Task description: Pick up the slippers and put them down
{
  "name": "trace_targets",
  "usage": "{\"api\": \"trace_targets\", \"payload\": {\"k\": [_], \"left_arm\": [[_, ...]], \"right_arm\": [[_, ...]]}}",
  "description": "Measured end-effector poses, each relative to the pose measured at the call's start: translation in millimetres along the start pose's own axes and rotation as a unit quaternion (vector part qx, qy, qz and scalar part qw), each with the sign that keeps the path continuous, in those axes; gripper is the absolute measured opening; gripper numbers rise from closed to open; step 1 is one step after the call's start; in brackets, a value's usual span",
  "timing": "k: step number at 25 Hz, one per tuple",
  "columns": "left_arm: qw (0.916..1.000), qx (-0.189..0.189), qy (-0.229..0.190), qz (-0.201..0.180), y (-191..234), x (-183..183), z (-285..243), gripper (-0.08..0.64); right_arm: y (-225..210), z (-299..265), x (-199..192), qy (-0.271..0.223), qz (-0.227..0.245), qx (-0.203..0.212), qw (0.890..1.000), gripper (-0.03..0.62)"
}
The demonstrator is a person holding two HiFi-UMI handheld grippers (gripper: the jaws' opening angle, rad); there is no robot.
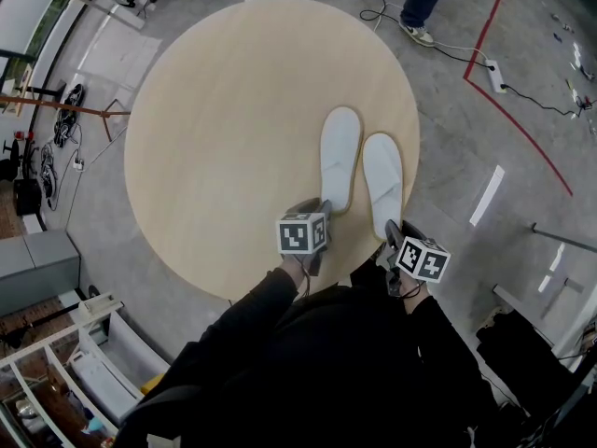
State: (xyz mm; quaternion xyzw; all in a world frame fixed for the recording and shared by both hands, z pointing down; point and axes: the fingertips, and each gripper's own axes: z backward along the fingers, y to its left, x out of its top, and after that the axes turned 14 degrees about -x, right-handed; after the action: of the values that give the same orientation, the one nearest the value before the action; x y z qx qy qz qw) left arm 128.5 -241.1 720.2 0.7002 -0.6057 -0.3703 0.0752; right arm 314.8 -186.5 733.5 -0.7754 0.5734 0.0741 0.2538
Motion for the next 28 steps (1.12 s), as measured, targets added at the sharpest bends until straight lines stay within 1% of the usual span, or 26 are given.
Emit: {"api": "trace_targets", "payload": {"k": [4,6,9,13,17,20,22,24,26,28], "left_arm": [[0.9999,-0.006,-0.015,0.005,-3.1,-0.4,2.4,0.101],[0.9994,-0.012,-0.028,0.015,-2.8,2.4,5.5,0.095],[0.9979,-0.025,-0.049,0.034,-3.1,4.8,10.3,0.080],[0.9965,-0.034,-0.064,0.040,-4.9,5.8,13.8,0.067],[0.9950,-0.044,-0.076,0.048,-6.6,8.5,18.5,0.060],[0.9932,-0.053,-0.083,0.062,-8.0,5.6,22.5,0.055],[0.9911,-0.061,-0.088,0.079,-8.2,1.9,25.0,0.051],[0.9873,-0.071,-0.095,0.105,-7.8,-1.6,28.9,0.049],[0.9833,-0.081,-0.101,0.128,-8.8,-5.1,32.0,0.048],[0.9806,-0.089,-0.105,0.140,-11.4,-7.7,33.8,0.048]], "right_arm": [[-2.6,13.8,-2.0,-0.012,-0.009,0.007,1.000,0.138],[4.0,20.9,2.2,-0.022,-0.026,0.025,0.999,0.119],[12.8,31.1,12.2,-0.042,-0.068,0.060,0.995,0.081],[21.7,45.7,35.1,-0.078,-0.118,0.098,0.985,0.045],[36.1,54.4,51.7,-0.098,-0.150,0.128,0.975,0.041],[49.4,62.9,61.7,-0.114,-0.185,0.163,0.962,0.041],[60.1,67.3,65.7,-0.119,-0.206,0.193,0.952,0.040],[70.8,67.6,65.2,-0.115,-0.223,0.213,0.944,0.040],[79.2,66.3,64.5,-0.113,-0.225,0.226,0.941,0.040],[84.1,65.1,63.5,-0.109,-0.225,0.233,0.940,0.040]]}}
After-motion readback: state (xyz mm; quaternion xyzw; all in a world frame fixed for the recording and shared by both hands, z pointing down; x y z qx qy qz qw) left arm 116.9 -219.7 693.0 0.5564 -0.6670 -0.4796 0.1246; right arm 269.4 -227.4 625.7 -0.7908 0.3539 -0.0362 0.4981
